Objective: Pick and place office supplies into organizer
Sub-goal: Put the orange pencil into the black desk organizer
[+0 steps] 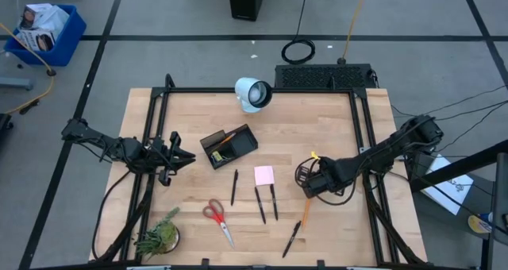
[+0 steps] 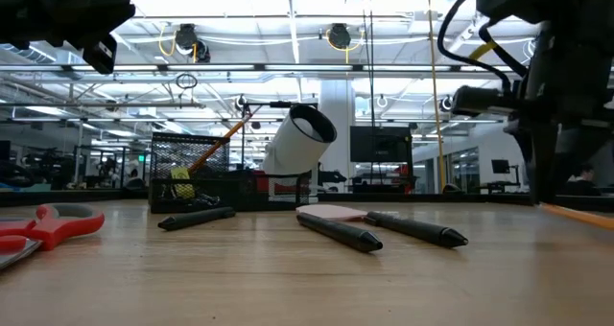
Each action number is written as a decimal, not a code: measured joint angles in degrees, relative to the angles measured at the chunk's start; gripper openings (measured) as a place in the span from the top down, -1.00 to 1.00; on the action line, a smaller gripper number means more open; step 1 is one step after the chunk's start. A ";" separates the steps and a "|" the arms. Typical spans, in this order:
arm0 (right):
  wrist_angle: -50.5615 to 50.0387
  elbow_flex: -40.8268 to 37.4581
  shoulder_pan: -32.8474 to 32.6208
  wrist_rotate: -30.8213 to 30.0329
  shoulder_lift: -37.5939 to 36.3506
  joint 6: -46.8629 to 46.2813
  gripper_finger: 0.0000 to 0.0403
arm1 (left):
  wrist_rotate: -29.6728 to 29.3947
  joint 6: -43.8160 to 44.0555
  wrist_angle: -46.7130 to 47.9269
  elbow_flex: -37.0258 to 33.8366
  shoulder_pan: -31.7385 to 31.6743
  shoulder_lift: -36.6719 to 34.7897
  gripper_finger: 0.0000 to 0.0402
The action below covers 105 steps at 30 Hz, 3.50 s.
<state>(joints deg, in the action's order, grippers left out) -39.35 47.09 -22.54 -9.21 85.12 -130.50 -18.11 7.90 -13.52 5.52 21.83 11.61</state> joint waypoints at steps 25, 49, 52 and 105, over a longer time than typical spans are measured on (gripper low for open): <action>0.36 0.07 0.06 -3.99 -1.24 3.56 0.98 | 0.00 -0.02 -0.02 0.01 0.01 -0.01 0.69; 1.73 0.07 -0.05 -4.04 -1.24 2.74 0.98 | 0.00 0.00 0.00 0.00 0.02 0.00 0.69; 1.84 0.07 -0.07 -4.06 -1.24 2.33 0.98 | 0.00 0.00 0.00 0.02 0.02 -0.02 0.69; -15.35 18.87 1.07 0.53 12.15 9.60 0.69 | 0.00 -0.02 0.01 0.00 0.01 0.00 0.69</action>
<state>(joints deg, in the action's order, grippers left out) -54.71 65.96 -21.47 -8.68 97.27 -120.91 -18.11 7.88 -13.51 5.52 21.84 11.62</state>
